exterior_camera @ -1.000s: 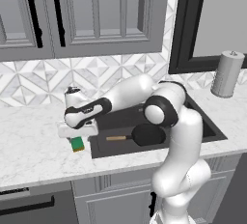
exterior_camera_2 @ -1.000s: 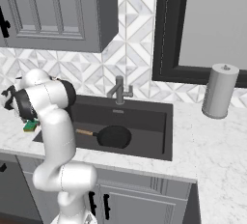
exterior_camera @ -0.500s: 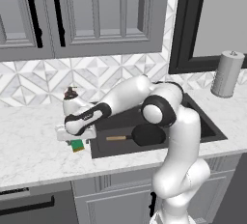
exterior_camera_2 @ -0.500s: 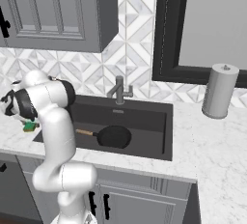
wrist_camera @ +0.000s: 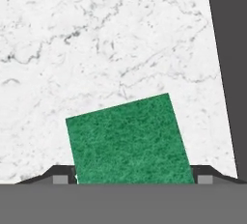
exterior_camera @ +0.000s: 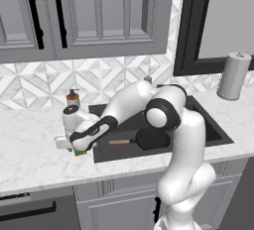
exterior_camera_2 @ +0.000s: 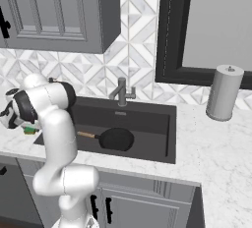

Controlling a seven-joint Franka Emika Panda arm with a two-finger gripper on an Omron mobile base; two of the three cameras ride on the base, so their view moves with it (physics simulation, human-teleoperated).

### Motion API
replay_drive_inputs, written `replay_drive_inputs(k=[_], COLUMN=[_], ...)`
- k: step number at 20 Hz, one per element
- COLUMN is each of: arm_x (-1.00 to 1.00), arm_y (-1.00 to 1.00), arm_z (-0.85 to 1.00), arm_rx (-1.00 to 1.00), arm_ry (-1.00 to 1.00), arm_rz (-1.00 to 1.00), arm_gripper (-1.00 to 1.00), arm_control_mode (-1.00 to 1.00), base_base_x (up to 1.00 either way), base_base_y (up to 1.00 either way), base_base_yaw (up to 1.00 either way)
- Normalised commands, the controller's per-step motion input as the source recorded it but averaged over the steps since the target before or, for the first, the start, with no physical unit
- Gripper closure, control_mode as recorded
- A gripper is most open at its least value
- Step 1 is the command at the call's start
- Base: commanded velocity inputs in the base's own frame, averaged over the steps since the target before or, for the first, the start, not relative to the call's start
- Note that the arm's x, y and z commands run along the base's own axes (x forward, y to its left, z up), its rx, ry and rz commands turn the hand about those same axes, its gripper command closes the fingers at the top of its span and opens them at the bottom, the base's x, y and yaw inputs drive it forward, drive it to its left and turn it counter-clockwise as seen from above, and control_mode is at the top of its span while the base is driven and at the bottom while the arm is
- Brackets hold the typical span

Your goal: Pick the pan and sponge and place them into the sink. Then turn on the water.

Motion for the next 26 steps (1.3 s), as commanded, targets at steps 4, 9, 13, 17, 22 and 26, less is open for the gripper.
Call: replay_drive_inputs(k=[4, 9, 13, 17, 22, 26], arm_x=[0.00, 0.03, -0.04, -0.11, -0.38, -0.39], arm_y=[0.00, 0.00, -0.11, -0.27, -0.65, -0.86], arm_z=[-0.24, 0.00, 0.33, 0.88, 0.50, 0.05], arm_rx=[0.00, 0.00, 0.03, 0.04, 0.00, 0.00], arm_ry=[-0.13, -0.02, 0.00, 0.00, 0.00, 0.00], arm_rz=[0.01, 0.00, 0.00, -0.01, -0.06, -0.12], arm_gripper=[1.00, 1.00, 1.00, 1.00, 1.00, 1.00], arm_control_mode=[-1.00, -1.00, -1.00, -1.00, -1.00, -1.00], base_base_x=[0.00, 0.00, 0.00, 0.00, 0.00, 0.00], base_base_y=[0.00, 0.00, 0.00, 0.00, 0.00, 0.00], base_base_yaw=[0.00, 0.00, 0.00, 0.00, 0.00, 0.00])
